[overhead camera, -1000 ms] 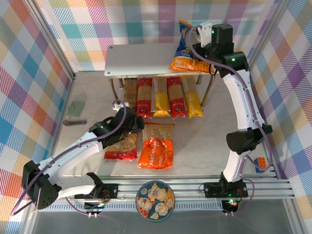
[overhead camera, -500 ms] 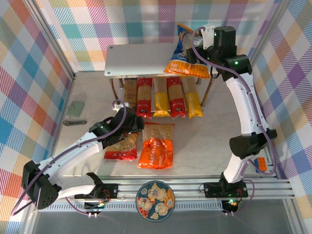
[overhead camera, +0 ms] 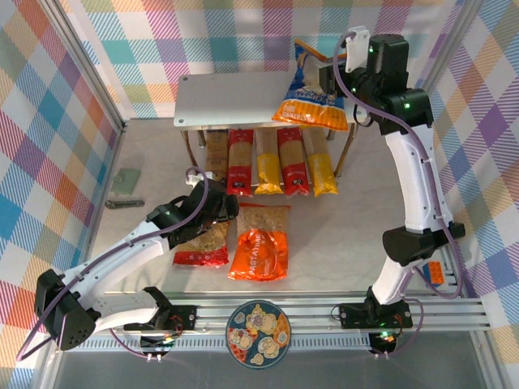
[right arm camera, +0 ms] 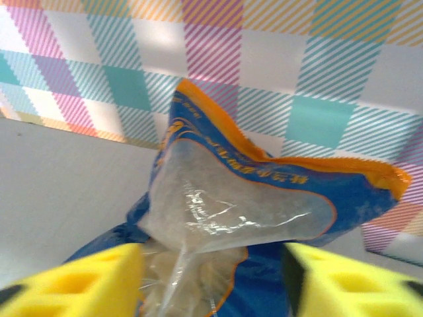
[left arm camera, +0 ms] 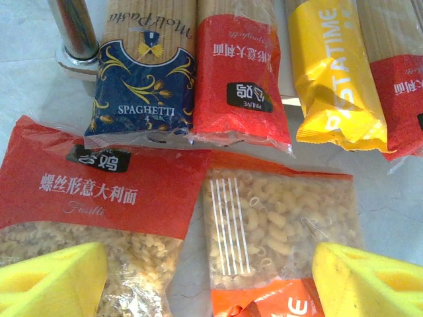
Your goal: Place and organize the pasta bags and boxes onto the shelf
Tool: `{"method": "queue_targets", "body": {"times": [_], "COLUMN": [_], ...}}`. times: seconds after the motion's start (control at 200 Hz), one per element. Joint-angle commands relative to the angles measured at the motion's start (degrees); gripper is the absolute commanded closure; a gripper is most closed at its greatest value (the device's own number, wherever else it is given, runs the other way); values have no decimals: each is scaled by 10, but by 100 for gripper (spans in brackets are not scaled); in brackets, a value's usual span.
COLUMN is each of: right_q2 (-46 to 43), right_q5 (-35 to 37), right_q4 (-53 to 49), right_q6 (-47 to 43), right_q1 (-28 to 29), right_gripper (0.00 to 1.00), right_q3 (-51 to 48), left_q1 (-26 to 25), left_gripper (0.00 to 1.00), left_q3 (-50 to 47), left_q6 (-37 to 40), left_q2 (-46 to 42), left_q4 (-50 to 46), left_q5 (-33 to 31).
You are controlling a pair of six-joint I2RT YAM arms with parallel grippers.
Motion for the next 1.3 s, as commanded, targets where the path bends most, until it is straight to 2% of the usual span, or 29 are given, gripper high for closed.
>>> {"method": "queue_targets", "body": {"times": [0.0,0.065,0.23,0.32,0.43,0.75,1.07,1.295], "right_q2": [-55,-90,-176,-193,-166,-1,140,188], "right_q5": [-58,-73,-114,-117,-100,-82,-42,-31], "right_q4": [-9,-6,16,40,42,2,-18,-42], "right_q6": [42,54,86,92,83,67,66,70], "right_q1": [6,6,6,6,7,5,5,-9], "right_gripper": [71,79,80,80,81,82,81,75], "right_q3": [-45,-94,-214,-231,-182,0,140,147], "left_q1": [7,7,7,7,7,7,7,7], "left_gripper": [19,19,19,19,19,19,19,19], "left_q3": [-6,-4,9,21,33,38,37,34], "left_q6": [-7,-6,-1,2,2,1,7,9], "left_q2": [-14,-13,2,13,26,30,33,32], "left_q4": [-10,-10,-6,-4,-1,-6,-8,-8], "left_q5": [-6,-6,0,7,16,16,9,6]}}
